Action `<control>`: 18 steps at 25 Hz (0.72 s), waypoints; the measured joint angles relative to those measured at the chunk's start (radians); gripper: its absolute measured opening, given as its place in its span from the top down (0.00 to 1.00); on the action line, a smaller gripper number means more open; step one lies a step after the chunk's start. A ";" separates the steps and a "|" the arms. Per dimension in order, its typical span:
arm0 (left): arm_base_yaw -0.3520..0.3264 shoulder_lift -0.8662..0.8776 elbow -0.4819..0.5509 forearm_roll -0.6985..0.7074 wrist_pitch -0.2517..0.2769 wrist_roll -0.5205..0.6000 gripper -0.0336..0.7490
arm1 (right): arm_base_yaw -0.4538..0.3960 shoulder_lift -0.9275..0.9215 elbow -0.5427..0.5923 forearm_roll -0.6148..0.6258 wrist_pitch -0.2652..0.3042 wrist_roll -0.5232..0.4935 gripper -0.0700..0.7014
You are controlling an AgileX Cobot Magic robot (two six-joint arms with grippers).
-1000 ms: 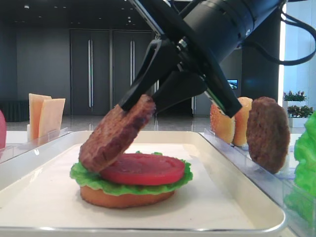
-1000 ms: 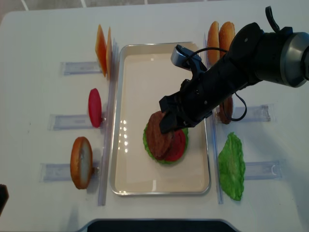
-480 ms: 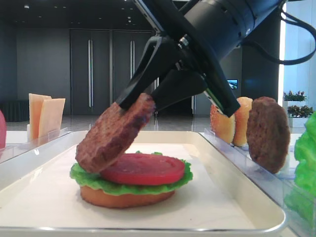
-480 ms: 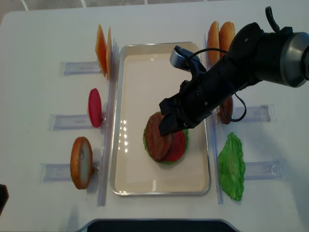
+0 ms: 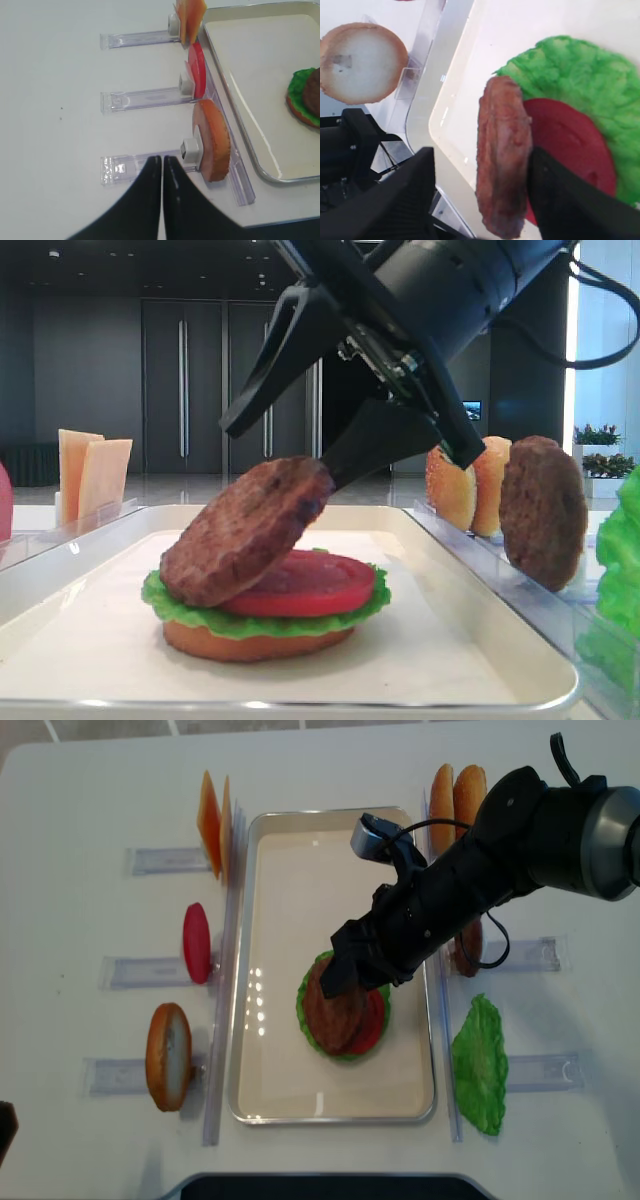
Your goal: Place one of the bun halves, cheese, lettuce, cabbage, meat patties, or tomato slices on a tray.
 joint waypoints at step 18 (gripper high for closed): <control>0.000 0.000 0.000 0.000 0.000 0.000 0.96 | -0.095 -0.361 0.002 -0.560 -0.079 0.311 0.34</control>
